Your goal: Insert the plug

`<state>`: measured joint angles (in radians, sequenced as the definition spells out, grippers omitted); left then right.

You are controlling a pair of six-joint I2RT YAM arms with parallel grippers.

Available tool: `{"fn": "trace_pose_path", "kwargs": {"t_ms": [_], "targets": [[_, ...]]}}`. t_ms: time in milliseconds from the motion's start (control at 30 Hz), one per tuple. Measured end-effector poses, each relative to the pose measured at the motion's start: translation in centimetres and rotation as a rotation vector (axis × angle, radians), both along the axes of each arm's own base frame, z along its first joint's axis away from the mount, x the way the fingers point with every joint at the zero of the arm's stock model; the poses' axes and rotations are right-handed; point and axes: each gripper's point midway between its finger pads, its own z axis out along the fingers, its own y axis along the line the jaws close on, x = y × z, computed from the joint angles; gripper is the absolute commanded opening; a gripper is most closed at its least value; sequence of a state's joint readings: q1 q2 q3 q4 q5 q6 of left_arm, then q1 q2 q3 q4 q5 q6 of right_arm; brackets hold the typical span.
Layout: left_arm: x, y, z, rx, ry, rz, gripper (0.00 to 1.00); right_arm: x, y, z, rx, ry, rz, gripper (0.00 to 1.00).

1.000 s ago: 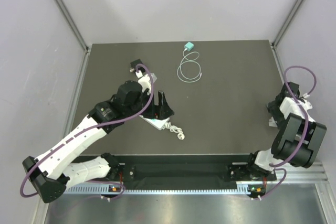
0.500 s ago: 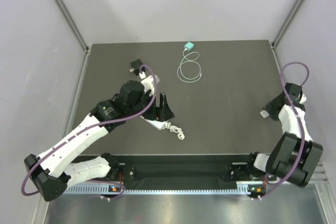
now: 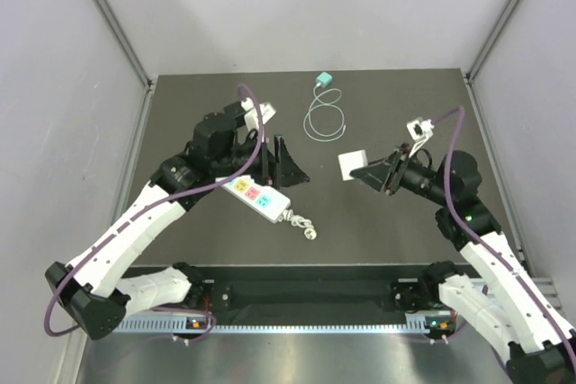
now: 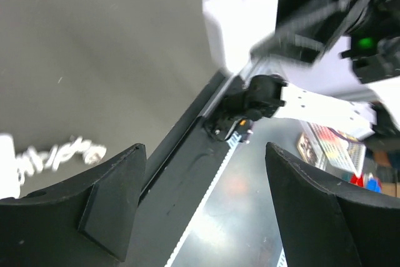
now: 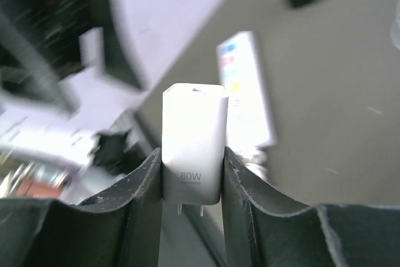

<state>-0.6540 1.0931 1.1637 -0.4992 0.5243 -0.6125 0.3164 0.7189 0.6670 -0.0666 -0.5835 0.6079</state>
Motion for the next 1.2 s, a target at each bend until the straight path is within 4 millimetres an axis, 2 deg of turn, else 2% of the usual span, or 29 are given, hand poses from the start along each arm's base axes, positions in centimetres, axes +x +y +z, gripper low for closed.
{"fn": "trace_pose_path", "kwargs": {"t_ms": [100,167,300,433,600,633,733,833,967,1167,1200], "targets": [[0.0,-0.8,1.9,-0.060,-0.045,-0.077,0.78,-3.6,2.6,2.4,0.054,-0.089,0.194,0.00],[-0.5,-1.7,3.0,-0.111,-0.074,-0.156,0.77,-5.7,4.0,3.2,0.077,-0.117,0.306,0.00],[-1.8,-2.9,4.3,-0.194,-0.113,-0.314,0.79,-9.0,5.8,3.4,0.095,-0.111,0.473,0.00],[-3.5,-3.2,5.2,-0.254,-0.163,-0.469,0.80,-10.8,6.4,3.8,0.106,-0.130,0.561,0.00],[-5.4,-2.8,5.3,-0.289,-0.198,-0.608,0.76,-11.6,6.5,4.4,0.120,-0.164,0.604,0.00],[-5.7,-2.8,5.2,-0.292,-0.196,-0.626,0.72,-11.7,6.5,4.5,0.123,-0.171,0.609,0.00],[-6.1,-3.1,4.9,-0.293,-0.182,-0.648,0.66,-12.0,6.4,4.9,0.131,-0.191,0.621,0.00],[-6.1,-3.5,4.5,-0.289,-0.157,-0.658,0.64,-12.2,6.4,5.0,0.133,-0.199,0.633,0.00],[-6.4,-4.2,3.7,-0.278,-0.121,-0.669,0.63,-12.3,6.5,4.7,0.133,-0.199,0.641,0.00],[-6.8,-5.1,2.8,-0.256,-0.095,-0.675,0.51,-11.7,7.0,3.5,0.118,-0.160,0.646,0.00],[-6.8,-5.2,2.7,-0.253,-0.092,-0.674,0.44,-11.5,7.1,3.2,0.113,-0.149,0.645,0.00]]}}
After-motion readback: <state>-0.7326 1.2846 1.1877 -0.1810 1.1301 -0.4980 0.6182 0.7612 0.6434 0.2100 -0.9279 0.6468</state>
